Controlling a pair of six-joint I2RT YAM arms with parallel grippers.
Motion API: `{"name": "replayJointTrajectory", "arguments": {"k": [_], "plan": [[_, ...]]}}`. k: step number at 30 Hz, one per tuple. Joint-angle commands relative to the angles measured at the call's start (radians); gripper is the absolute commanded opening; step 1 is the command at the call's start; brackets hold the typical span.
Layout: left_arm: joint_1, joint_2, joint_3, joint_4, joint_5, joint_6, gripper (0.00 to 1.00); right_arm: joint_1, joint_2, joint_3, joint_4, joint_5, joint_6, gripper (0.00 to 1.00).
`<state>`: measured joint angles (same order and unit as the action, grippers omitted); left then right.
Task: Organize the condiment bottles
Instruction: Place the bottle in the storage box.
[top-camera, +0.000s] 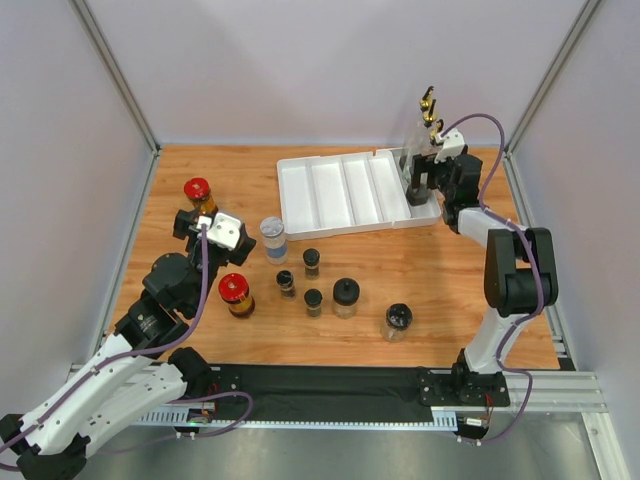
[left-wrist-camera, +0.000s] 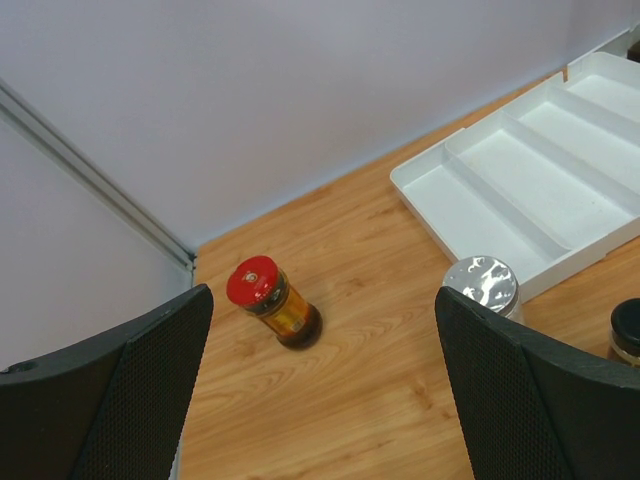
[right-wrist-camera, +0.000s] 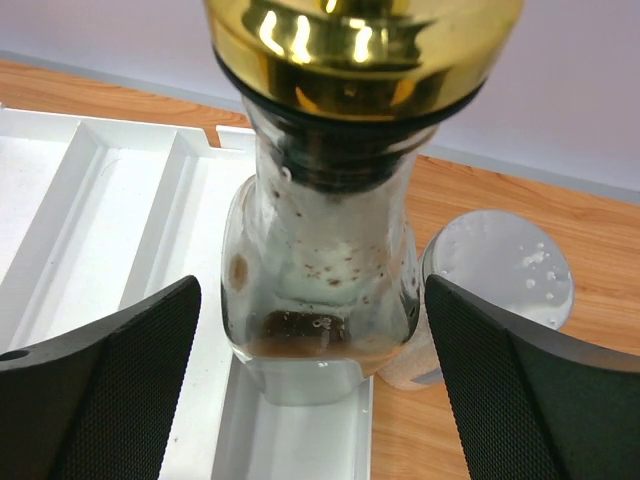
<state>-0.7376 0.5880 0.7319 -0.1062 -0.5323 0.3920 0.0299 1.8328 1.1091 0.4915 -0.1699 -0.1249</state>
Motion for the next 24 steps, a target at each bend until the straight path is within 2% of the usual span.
{"name": "replayJointTrajectory", "arguments": {"k": [1,17,24], "plan": [[0.006,-0.008,0.001,0.028,0.002,-0.001,1.0,-0.01,-0.056,-0.014,0.064,-0.008,-0.021,0.95],[0.006,-0.013,0.006,0.022,0.035,-0.025,1.0,-0.01,-0.256,-0.13,-0.022,-0.1,-0.065,1.0],[0.006,-0.014,0.009,0.017,0.046,-0.036,1.0,-0.008,-0.389,-0.173,-0.181,-0.132,-0.093,1.0]]}}
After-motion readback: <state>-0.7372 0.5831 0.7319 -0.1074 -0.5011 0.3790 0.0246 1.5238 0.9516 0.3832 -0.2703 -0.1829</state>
